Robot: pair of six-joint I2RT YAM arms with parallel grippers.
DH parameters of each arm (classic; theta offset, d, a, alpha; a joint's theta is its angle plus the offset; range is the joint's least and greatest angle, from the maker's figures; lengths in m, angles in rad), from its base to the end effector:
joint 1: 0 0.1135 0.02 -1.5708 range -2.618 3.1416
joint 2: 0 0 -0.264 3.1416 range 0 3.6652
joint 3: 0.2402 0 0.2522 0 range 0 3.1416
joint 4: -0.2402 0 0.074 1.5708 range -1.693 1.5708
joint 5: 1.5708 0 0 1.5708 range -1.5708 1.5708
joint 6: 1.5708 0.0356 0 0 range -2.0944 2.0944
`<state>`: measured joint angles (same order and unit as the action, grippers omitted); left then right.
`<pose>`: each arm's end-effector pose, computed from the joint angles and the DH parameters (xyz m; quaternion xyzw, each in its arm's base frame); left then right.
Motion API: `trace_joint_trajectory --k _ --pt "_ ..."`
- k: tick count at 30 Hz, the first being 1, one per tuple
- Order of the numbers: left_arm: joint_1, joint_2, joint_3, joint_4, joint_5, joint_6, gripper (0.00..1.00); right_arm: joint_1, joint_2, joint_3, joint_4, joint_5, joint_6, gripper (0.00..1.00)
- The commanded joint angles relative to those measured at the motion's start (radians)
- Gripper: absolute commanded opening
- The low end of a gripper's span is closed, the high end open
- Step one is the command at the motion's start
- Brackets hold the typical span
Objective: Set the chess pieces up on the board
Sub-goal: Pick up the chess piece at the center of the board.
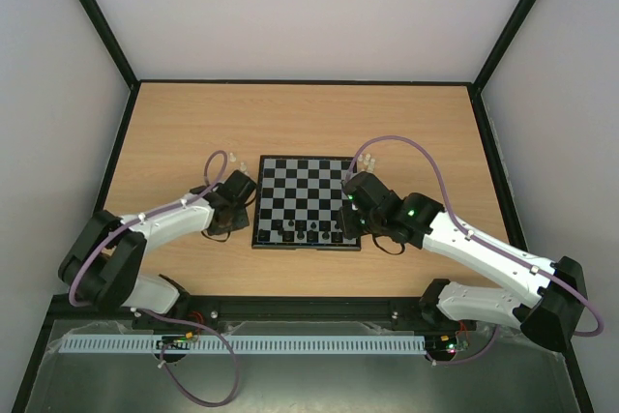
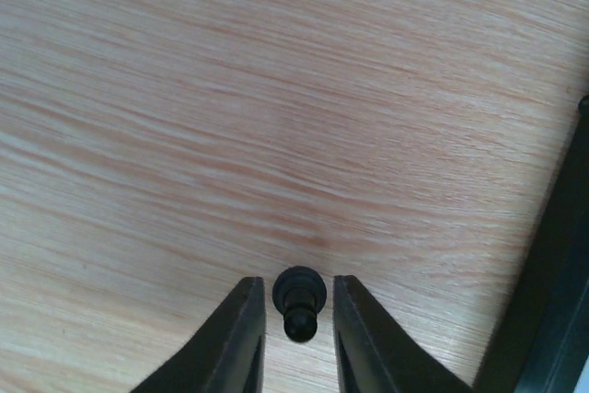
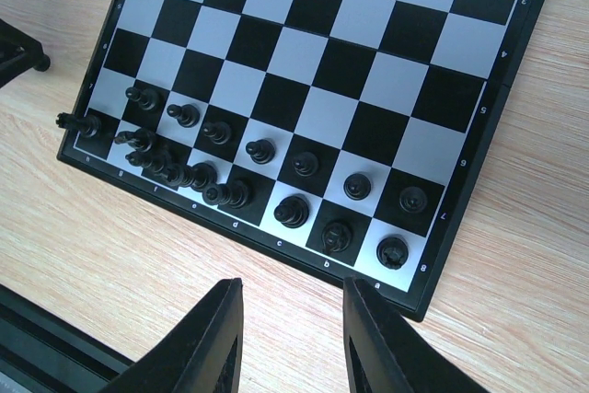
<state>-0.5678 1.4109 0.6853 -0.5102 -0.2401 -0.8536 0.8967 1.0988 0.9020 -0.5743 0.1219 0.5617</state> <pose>0.2041 -0.1202 0.1539 -0.1592 0.9661 -0.0185 0.2025 0.1472 0.1773 0.2834 -0.1299 0.9105 0.2170 0.3271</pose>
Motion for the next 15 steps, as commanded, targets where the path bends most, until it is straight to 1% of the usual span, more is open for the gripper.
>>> trace_joint_trajectory --k 1,2,5,6,11,15 --pt "0.020 0.017 0.012 0.028 -0.002 0.023 0.16 -0.003 0.007 -0.007 -0.009 0.010 -0.012 0.31" --pt "0.021 0.017 0.011 0.030 -0.003 0.027 0.12 -0.003 0.006 -0.007 -0.009 0.013 -0.011 0.31" --pt "0.028 0.021 0.010 0.034 -0.005 0.034 0.04 -0.004 0.006 -0.007 -0.010 0.012 -0.009 0.31" --pt "0.029 0.022 0.011 0.034 -0.005 0.038 0.02 -0.004 0.006 -0.007 -0.009 0.014 -0.009 0.31" --pt "0.014 0.003 0.042 -0.009 -0.009 0.046 0.02 -0.003 0.003 -0.011 -0.013 0.014 -0.006 0.31" --pt "-0.085 -0.038 0.158 -0.106 -0.031 0.033 0.02 -0.004 0.002 -0.007 -0.018 0.021 -0.006 0.31"
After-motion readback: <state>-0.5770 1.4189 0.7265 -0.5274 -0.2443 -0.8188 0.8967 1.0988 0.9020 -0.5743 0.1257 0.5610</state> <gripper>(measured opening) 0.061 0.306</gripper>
